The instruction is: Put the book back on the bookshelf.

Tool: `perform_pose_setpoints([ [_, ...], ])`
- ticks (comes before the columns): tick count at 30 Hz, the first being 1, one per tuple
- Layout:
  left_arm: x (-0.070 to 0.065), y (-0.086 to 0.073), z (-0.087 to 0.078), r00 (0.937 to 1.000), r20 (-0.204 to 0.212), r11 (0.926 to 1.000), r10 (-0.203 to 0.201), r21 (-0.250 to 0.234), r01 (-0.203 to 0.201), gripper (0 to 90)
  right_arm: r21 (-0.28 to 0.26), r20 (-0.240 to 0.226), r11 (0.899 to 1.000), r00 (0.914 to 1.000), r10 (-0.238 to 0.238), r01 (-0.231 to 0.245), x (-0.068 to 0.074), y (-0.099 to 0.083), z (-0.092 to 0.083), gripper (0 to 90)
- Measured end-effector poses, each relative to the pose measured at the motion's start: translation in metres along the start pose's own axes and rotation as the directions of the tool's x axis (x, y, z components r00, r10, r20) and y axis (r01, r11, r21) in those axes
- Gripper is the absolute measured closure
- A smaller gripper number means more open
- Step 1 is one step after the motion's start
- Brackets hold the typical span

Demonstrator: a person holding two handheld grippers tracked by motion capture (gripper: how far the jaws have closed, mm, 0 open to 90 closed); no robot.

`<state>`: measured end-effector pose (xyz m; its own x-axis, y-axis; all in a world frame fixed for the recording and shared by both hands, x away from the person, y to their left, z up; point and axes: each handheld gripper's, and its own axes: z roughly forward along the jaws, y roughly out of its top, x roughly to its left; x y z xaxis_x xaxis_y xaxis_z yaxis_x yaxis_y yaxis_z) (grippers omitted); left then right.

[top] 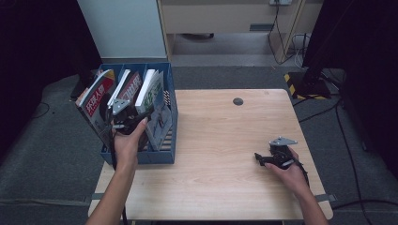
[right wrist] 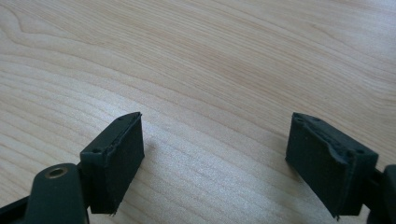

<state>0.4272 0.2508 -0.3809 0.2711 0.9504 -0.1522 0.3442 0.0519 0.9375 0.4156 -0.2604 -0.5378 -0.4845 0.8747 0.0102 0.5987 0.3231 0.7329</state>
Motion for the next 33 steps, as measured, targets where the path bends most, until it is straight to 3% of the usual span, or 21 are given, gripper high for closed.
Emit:
perform_pose_setpoints([
  [12, 0.000, -0.008, -0.009, 0.9999, 0.011, 0.9999, 0.008, -0.008, -0.007, 38.3, -0.001, 0.000, 1.000, 1.0000, 0.000, 0.000, 0.000, 0.000, 0.000, 19.3],
  [33, 0.006, -0.033, -0.025, 0.9993, 0.034, 0.9999, -0.015, -0.002, 0.015, 38.3, -0.002, 0.001, 1.000, 1.0000, 0.000, 0.000, 0.000, 0.000, 0.000, 19.2],
])
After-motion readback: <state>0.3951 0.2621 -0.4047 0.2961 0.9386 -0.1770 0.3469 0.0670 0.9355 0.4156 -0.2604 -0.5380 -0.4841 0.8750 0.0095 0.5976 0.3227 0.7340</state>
